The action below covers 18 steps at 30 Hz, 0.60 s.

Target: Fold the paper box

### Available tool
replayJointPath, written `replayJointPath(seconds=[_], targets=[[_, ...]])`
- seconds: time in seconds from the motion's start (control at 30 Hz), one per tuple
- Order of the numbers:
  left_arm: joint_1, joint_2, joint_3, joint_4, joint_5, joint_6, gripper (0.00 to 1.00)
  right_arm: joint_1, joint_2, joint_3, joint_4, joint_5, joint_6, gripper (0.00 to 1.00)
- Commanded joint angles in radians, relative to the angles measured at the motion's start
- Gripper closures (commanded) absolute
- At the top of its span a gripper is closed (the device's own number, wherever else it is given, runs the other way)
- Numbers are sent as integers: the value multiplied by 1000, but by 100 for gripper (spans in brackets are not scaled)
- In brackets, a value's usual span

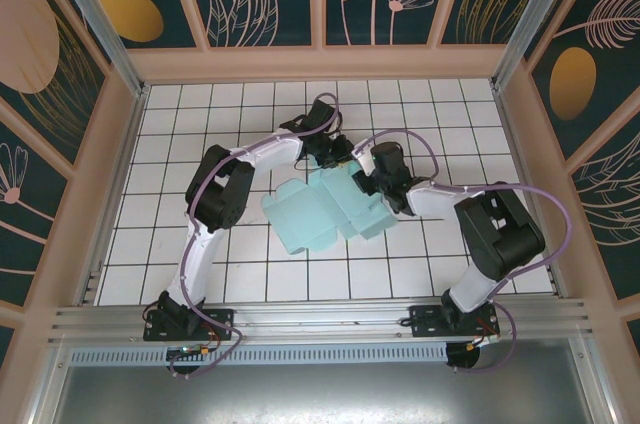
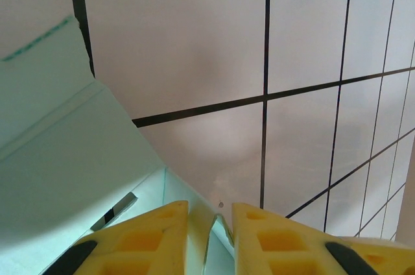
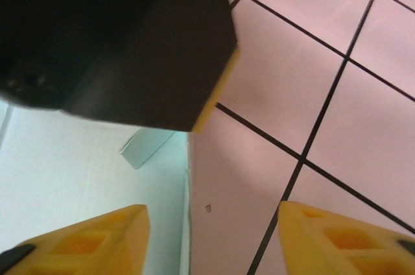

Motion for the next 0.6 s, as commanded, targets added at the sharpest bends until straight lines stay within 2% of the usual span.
replayJointPath(seconds=[0.0, 0.37, 0.57], targets=[[-1, 13, -8, -5, -8, 2, 77, -35, -68, -17, 19, -103, 34, 39], [-1, 13, -4, -5, -6, 10, 77, -75, -32, 33, -167, -154, 50, 42], [-1, 13, -4, -6, -2, 14, 76, -75, 5, 52, -219, -155, 46, 50]])
